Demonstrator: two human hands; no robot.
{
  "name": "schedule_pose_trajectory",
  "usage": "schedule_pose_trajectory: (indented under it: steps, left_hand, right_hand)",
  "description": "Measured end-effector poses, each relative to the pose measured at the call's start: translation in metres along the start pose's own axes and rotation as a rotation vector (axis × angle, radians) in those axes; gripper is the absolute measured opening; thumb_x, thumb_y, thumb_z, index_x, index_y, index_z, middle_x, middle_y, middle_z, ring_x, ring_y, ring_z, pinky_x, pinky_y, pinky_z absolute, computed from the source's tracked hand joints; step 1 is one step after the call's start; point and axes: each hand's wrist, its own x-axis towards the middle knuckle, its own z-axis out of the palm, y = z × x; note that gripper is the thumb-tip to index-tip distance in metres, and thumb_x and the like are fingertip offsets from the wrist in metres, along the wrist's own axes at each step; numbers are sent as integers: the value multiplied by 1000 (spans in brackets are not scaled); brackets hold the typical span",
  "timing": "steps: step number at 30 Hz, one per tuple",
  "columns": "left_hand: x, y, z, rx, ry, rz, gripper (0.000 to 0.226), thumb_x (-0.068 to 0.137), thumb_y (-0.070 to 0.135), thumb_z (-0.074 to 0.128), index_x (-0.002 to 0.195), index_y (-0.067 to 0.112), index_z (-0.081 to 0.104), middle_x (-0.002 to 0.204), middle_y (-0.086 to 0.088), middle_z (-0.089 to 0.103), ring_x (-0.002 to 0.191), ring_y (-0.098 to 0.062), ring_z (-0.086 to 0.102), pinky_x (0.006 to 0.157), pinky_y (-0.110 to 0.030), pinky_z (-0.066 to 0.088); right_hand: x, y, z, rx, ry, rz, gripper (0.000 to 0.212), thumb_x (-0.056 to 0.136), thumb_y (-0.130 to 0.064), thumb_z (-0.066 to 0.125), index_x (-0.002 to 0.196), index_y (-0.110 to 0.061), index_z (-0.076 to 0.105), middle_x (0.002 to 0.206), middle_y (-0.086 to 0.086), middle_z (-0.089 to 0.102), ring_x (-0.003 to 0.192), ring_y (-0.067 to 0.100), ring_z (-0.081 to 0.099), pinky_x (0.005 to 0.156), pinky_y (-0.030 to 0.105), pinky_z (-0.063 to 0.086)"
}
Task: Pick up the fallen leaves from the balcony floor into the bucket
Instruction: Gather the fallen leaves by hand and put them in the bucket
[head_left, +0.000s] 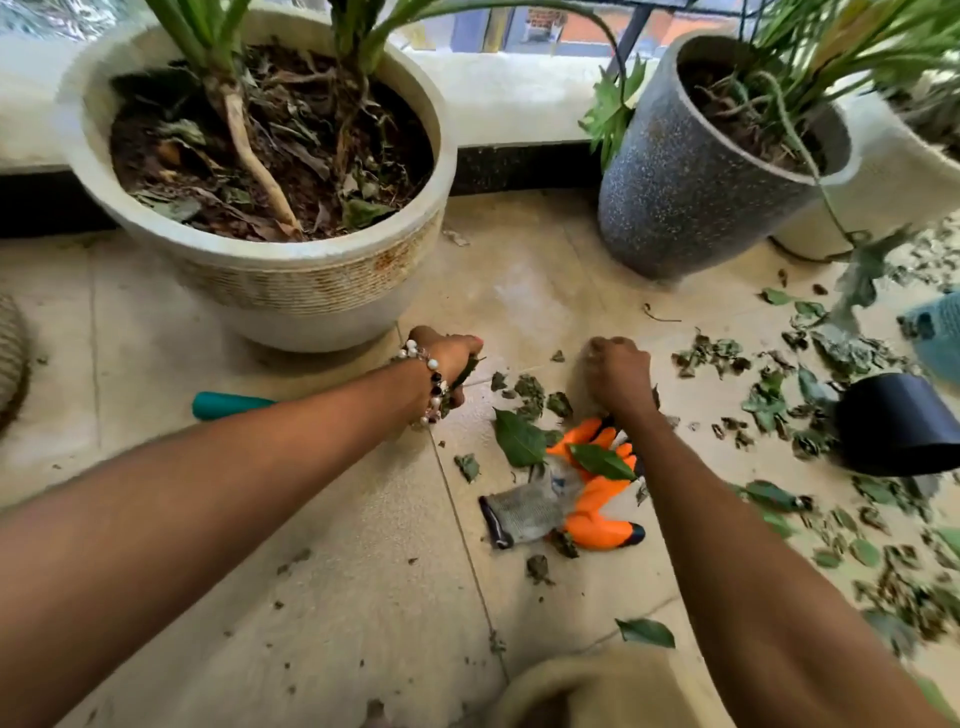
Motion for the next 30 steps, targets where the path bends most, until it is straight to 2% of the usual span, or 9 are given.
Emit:
schedule_pose_trajectory:
  steps: [4,9,11,13,17,19,22,25,30]
  left_hand:
    - [-10,-3,-11,55,1,42,31,85,26,68,98,-2,63,75,-15,58,30,-19,44,51,-29,45]
    - [-23,-15,-20,42,18,116,29,85,13,68,71,14,42,77,-18,56,45,-22,45,47,-28,42]
    - [-31,-22,-24,54,27,100,26,86,14,68,72,9,46,70,-15,53,43,-21,45,46,-27,42]
    - [-36,-31,-26,71,26,50,24,85,19,69,82,-3,58,70,-15,55,37,-20,47,43,-24,43]
    - [-39,-52,-24,1,10,-15,30,85,20,69,96,-8,67,68,-14,55,37,-18,45,45,-24,42]
    - [-43,-58,-24,-16,8,-38,27,86,19,68,93,-6,67,66,-14,55,38,-18,45,46,-24,41]
    - [-44,-62,-31,-63,13,-70,23,86,20,68,85,-3,67,69,-14,59,40,-19,47,47,-23,41]
    - [-43,-63,-35,-168,12,-115,24,88,23,68,90,-1,66,74,-14,61,45,-20,50,44,-23,40]
    - [-50,-57,-24,-343,-98,-196,39,91,44,60,99,6,61,86,-16,65,54,-23,56,43,-23,44]
  right_hand:
    - [-33,-54,13,52,-88,-151,45,90,-24,55,135,-21,51,133,19,50,118,41,49,97,36,36]
    - [-72,-77,16,-37,-162,-479,56,97,-38,34,137,-2,48,149,25,35,134,41,35,109,40,22]
    - [-84,-69,16,-108,-240,-518,63,95,-48,30,145,-12,41,154,20,27,137,41,31,112,47,27]
    - [-94,-63,15,-195,-308,-513,55,97,-41,45,149,-25,34,158,15,21,140,39,23,113,48,27]
    - [-106,-66,11,-94,-178,-556,36,90,-19,62,126,-17,64,126,16,58,110,38,53,94,40,44]
    - [-105,-69,6,-22,-129,-521,27,83,-11,67,109,-15,73,110,11,67,100,34,59,86,36,48]
    - [-109,-76,-4,110,-118,-348,27,82,0,64,104,-12,74,108,11,70,102,30,63,86,31,47]
    - [-111,-83,-15,446,-37,-148,23,79,4,70,97,-9,76,102,9,73,95,20,66,84,22,48]
    - [-125,-110,-37,979,22,-16,23,70,0,81,84,-16,74,86,-1,73,82,9,68,82,30,58]
